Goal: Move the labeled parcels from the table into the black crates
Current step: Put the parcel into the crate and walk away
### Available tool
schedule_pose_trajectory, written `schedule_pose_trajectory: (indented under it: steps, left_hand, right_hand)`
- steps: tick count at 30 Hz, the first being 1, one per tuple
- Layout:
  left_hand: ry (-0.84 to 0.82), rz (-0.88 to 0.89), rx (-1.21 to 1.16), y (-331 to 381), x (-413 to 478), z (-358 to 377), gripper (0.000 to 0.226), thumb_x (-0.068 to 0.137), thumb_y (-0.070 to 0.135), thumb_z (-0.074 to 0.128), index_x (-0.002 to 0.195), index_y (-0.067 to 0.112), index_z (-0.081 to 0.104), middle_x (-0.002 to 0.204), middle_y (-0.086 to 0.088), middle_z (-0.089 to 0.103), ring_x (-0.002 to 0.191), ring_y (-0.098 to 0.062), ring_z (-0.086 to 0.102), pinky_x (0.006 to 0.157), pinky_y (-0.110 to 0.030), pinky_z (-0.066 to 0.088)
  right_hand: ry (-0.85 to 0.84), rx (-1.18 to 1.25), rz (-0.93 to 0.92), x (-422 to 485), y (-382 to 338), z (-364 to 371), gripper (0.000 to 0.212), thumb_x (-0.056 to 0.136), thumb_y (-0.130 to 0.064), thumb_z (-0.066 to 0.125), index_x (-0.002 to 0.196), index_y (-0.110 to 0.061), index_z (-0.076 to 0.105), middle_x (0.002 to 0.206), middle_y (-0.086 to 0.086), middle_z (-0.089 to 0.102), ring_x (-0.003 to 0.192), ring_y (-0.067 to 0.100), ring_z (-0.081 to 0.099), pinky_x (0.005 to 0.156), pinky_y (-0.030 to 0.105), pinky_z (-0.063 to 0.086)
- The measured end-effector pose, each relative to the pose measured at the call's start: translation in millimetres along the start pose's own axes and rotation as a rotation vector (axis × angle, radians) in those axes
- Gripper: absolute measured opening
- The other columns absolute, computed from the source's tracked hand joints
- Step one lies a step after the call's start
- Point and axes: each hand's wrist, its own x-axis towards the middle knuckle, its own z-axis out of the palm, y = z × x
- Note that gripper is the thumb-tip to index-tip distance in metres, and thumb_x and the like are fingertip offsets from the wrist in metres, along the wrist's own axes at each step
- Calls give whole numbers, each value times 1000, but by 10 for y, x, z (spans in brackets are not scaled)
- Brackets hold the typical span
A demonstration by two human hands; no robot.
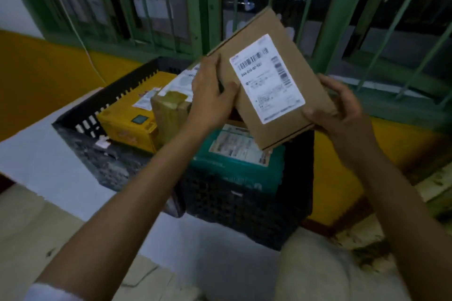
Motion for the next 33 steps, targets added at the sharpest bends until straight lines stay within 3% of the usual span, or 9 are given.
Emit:
schedule_pose_trajectory:
  steps: [4, 8, 12, 17, 20, 25, 27, 30, 33]
  left_hand:
    - [-80, 68, 27, -193, 678, 86, 50, 97, 22, 51, 143, 8, 38, 139, 3, 45, 122, -5, 44, 104, -19, 37]
    - [-205, 61, 48, -475, 965, 189, 43, 94, 23, 58, 134, 10, 49, 126, -6, 61, 112, -21, 58, 94, -38, 48]
    - [-273, 66, 459, -809, 949, 290, 61, 92, 20, 54, 147, 15, 28, 123, -18, 58, 105, -37, 58, 80, -39, 45]
    - [-817, 86, 931, -1110, 644, 474, 42, 98, 24, 42, 140, 15, 41, 137, -14, 45, 117, -31, 50, 93, -39, 47]
    - [-893, 86, 888, -1217, 654, 543, 32, 101, 22, 38, 126, 12, 55, 126, -8, 58, 108, -21, 57, 78, -27, 45]
    - [-883, 77, 913, -1231, 735, 490, 24, 98, 19, 44, 111, 13, 63, 115, -6, 63, 99, -18, 61, 66, -22, 38]
    - [-893, 100, 896, -1239, 725, 468, 23, 99, 19, 43, 107, 12, 64, 114, -6, 64, 98, -18, 61, 66, -22, 38]
    - [-868, 90, 767, -1209, 731, 430, 27, 100, 24, 42, 105, 10, 64, 109, -7, 65, 94, -18, 61, 68, -24, 43]
    - [-703, 130, 528, -1050, 776, 365, 32, 101, 29, 42, 120, 15, 63, 116, -5, 65, 99, -19, 61, 83, -24, 47]
  right_hand:
    - [-14, -155, -51, 574, 57, -164, 56, 81, 6, 67, 115, -39, 61, 110, -25, 63, 102, -2, 61, 82, 20, 53]
    - [88, -182, -13, 942, 318, -204, 55, 84, 6, 65, 120, -34, 56, 114, -19, 56, 95, -11, 59, 78, 12, 50]
    - [94, -327, 142, 1079, 745, -5, 43, 89, -9, 66, 129, -16, 51, 111, -10, 56, 92, -7, 59, 75, 15, 53]
    - [-87, -461, 411, 995, 1143, 156, 45, 92, -12, 63, 136, -12, 52, 136, 4, 53, 126, 22, 51, 102, 40, 46]
    - [-121, -719, 476, 933, 1275, 331, 47, 95, -17, 58, 140, -12, 45, 112, -4, 58, 107, 13, 53, 80, 19, 46]
    - [11, -1316, 477, 812, 1338, 597, 30, 91, -35, 60, 73, -13, 50, 82, 11, 64, 75, 30, 63, 55, 28, 35]
    - [-58, -1288, 512, 821, 1293, 588, 40, 93, -34, 58, 61, -13, 45, 73, 9, 60, 75, 30, 63, 55, 29, 37]
    - [-166, -942, 628, 852, 1138, 399, 26, 94, -35, 59, 93, -12, 71, 94, 2, 67, 92, 20, 63, 76, 32, 50]
    - [62, -572, 625, 719, 964, 258, 14, 93, -31, 60, 100, -21, 68, 101, -7, 65, 95, 12, 60, 76, 22, 48]
